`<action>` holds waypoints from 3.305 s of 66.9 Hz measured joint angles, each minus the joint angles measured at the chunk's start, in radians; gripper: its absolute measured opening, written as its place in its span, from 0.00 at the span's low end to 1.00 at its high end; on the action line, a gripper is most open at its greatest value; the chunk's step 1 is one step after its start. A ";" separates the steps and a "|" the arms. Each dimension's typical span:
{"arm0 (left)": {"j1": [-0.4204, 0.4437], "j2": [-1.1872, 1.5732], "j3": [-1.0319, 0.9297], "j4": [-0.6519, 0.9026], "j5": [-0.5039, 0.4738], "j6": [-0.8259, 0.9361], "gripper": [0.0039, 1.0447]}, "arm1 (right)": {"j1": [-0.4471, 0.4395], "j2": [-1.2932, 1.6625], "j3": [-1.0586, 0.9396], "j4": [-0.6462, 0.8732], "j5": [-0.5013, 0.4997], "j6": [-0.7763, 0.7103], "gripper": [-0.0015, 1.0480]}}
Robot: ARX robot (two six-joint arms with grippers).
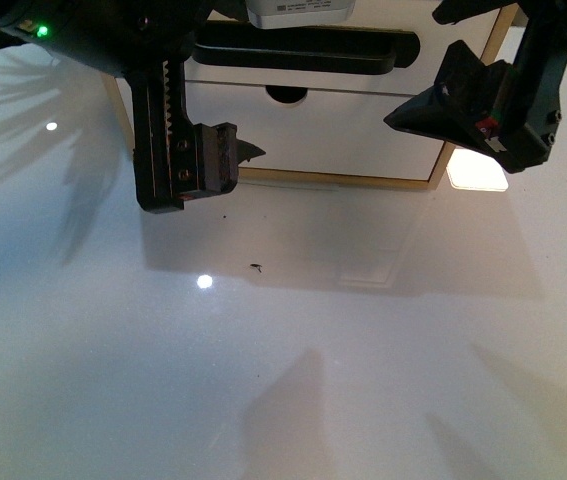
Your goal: Pull drawer
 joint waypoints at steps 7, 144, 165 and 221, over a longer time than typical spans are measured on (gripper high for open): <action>0.011 0.033 0.043 -0.019 -0.015 0.054 0.93 | 0.009 0.036 0.040 -0.027 -0.008 -0.016 0.91; 0.043 0.211 0.218 -0.222 -0.034 0.163 0.93 | 0.031 0.258 0.230 -0.147 -0.100 -0.016 0.91; 0.030 0.114 0.118 -0.290 -0.018 0.224 0.93 | 0.059 0.182 0.162 -0.240 -0.117 -0.060 0.92; 0.025 -0.144 -0.169 -0.217 0.082 0.303 0.93 | 0.155 -0.030 -0.062 -0.106 -0.185 -0.004 0.92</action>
